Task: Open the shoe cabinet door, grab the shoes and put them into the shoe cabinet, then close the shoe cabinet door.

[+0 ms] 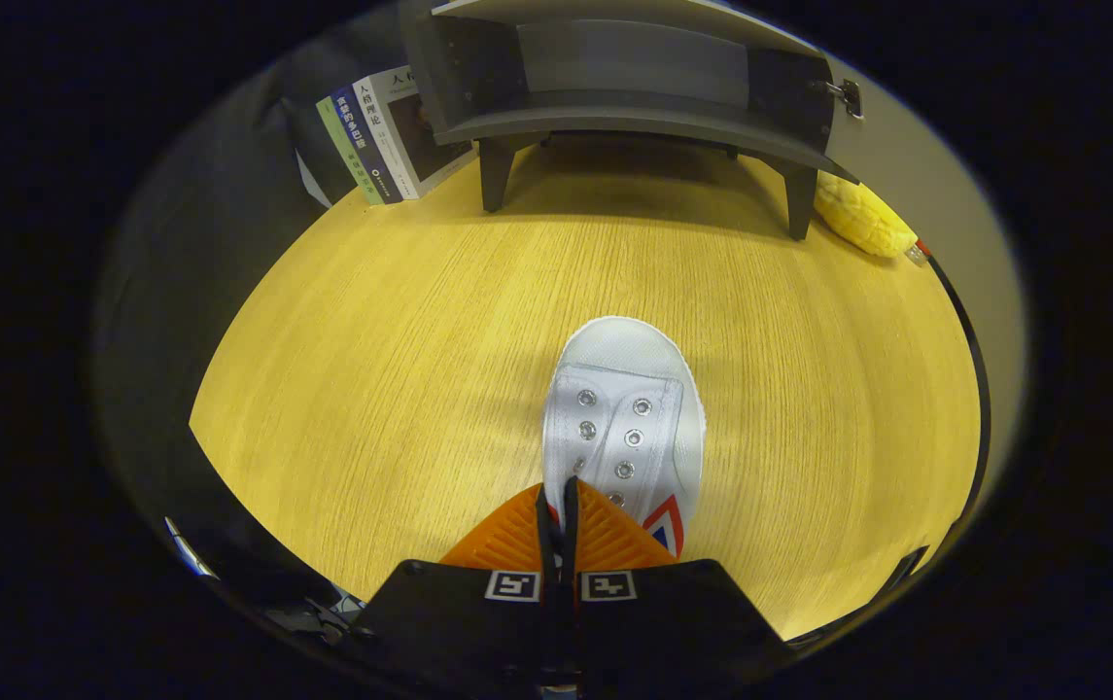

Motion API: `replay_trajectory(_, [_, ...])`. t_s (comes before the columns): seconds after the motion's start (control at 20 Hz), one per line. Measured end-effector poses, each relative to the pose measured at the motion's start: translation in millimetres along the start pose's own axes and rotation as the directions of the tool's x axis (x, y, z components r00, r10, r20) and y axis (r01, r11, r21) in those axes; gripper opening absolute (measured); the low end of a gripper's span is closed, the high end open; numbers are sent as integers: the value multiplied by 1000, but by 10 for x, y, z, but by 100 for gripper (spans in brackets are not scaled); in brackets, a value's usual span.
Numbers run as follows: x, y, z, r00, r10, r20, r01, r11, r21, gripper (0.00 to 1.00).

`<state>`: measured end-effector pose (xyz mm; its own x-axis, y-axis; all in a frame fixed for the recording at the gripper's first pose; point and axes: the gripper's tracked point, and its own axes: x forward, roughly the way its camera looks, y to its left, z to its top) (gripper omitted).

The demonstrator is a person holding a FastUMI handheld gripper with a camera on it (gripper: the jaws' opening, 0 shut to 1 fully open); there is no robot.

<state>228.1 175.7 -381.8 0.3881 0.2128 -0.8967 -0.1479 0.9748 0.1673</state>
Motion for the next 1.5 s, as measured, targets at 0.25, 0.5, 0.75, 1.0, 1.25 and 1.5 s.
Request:
replay_trajectory(0.25, [-348,-52,220,994,63,88,-64,998,15,1])
replay_trajectory(0.5, [-649,-68,567,977,86,194,-91,996,16,1])
replay_trajectory(0.75, [-1046,-74,1128,946,118,303,-132,991,26,1])
replay_trajectory(1.0, [-1388,-73,1764,897,127,423,-156,987,34,1])
replay_trajectory(1.25, [-1789,-115,2311,842,131,523,-173,984,31,1])
replay_trajectory(1.5, [-2109,-162,2819,786,125,606,-174,985,22,1])
